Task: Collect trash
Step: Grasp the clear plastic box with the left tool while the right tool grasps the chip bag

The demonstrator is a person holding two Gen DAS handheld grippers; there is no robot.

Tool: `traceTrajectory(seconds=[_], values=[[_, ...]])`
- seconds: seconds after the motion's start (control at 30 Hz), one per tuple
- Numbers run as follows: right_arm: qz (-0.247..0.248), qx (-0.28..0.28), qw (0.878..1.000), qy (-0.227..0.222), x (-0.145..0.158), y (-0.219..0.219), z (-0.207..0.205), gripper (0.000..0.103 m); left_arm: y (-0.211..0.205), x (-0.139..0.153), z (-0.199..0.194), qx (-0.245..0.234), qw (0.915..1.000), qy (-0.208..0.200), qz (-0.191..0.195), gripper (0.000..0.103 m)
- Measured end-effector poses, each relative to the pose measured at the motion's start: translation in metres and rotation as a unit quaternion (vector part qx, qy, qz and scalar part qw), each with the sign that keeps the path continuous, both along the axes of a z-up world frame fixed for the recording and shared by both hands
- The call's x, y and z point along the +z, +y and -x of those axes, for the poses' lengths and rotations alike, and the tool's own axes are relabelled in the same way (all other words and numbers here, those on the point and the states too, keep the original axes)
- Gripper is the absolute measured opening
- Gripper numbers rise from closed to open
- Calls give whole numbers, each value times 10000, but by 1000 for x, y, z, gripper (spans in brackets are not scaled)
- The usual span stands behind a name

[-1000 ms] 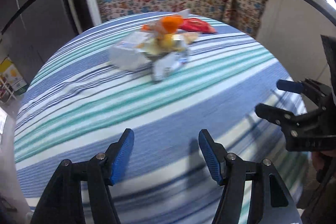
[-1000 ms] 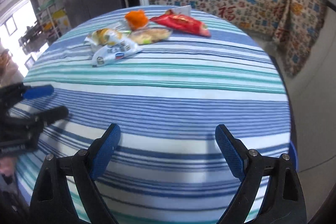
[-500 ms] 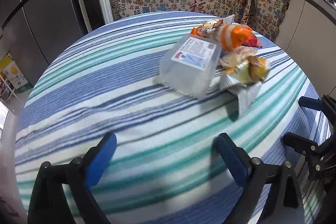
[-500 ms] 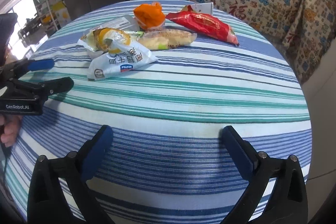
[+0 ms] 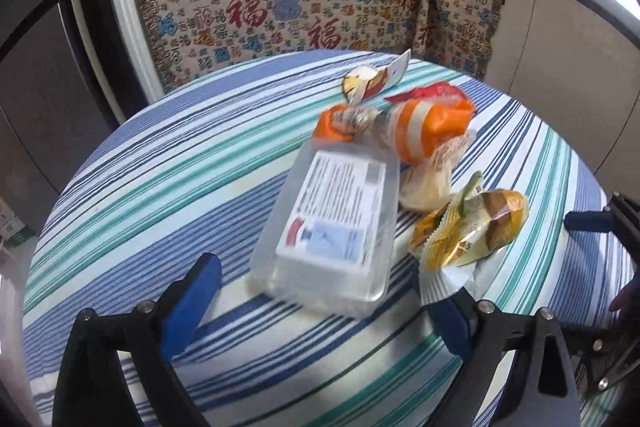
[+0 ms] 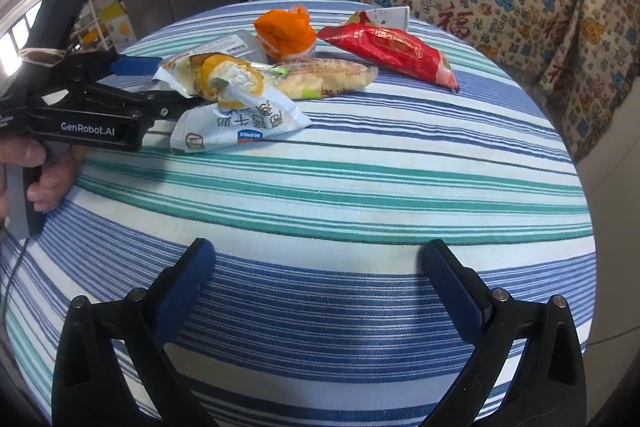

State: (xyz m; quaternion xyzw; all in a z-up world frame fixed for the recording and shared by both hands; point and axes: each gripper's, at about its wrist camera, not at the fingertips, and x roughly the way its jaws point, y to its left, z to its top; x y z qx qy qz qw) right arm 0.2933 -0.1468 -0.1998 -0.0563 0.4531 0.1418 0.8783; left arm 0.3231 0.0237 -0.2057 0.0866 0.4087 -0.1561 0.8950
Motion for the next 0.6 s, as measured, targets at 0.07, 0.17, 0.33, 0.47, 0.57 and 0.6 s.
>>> traceTrajectory(seconds=[0.07, 0.17, 0.33, 0.47, 0.57, 0.6], values=[[-3, 12, 10000, -2, 0, 0, 1, 103, 0, 1, -2, -79, 9999, 42, 138, 66], [-43, 56, 10000, -6, -1, -2, 2, 103, 3, 4, 5, 93, 9997, -54, 202, 65], [-205, 204, 9996, -55, 2, -1, -5, 102, 27, 4, 40, 1116, 9930, 212, 332, 65], [-161, 446, 9987, -181, 5, 12, -29, 102, 33, 6, 81, 1502, 9878, 237, 327, 66], [-380, 541, 9975, -244, 7, 19, -48, 102, 29, 3, 98, 1545, 9874, 196, 289, 66], [-492, 621, 9964, -297, 9, 23, -53, 102, 28, 1, 98, 1525, 9877, 223, 275, 66]])
